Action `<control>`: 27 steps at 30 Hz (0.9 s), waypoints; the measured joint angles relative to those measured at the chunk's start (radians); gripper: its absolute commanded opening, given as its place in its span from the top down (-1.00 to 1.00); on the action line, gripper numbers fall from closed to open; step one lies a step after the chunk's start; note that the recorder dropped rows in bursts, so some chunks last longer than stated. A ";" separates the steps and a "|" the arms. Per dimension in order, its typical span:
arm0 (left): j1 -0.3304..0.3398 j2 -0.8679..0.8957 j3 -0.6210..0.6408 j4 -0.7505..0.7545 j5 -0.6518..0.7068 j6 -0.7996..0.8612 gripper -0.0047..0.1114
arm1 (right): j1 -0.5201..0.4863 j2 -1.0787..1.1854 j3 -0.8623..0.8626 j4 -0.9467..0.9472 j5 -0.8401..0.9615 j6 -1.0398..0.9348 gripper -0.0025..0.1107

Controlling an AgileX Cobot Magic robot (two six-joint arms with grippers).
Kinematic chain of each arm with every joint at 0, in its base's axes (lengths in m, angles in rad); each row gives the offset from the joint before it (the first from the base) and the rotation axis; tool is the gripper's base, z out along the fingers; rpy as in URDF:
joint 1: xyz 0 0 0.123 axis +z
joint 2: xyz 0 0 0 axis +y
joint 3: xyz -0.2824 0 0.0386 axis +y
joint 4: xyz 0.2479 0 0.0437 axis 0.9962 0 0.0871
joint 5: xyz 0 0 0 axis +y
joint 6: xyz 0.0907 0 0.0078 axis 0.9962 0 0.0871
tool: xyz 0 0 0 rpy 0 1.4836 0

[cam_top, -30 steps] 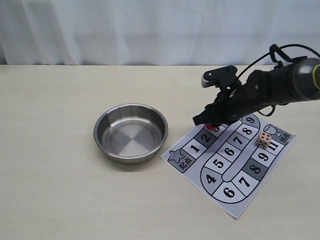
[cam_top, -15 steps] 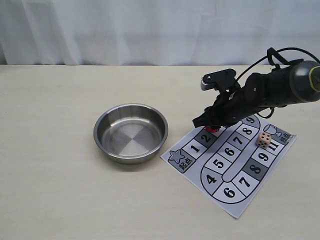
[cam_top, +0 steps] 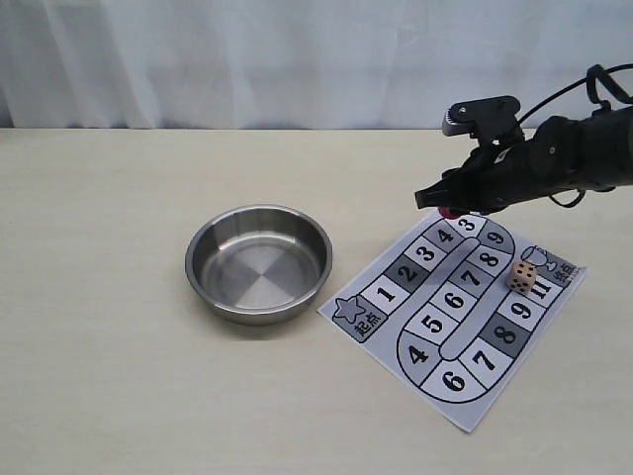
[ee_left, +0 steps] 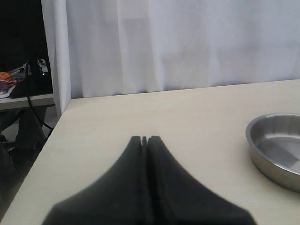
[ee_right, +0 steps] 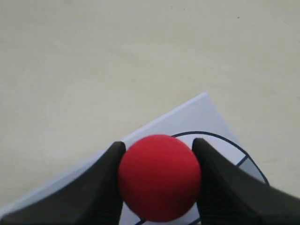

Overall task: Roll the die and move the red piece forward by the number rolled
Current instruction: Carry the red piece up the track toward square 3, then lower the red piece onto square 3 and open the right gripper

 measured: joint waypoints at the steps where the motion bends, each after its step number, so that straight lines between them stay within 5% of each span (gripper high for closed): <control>1: 0.000 0.000 0.000 0.000 0.000 0.000 0.92 | 0.000 0.006 0.000 0.000 0.000 0.000 0.88; 17: 0.000 0.000 0.000 0.000 0.000 0.000 0.92 | 0.000 0.103 -0.002 0.000 -0.044 0.000 0.85; 27: 0.000 0.000 0.000 0.000 0.000 0.000 0.92 | 0.000 0.103 -0.002 0.005 -0.044 0.002 0.14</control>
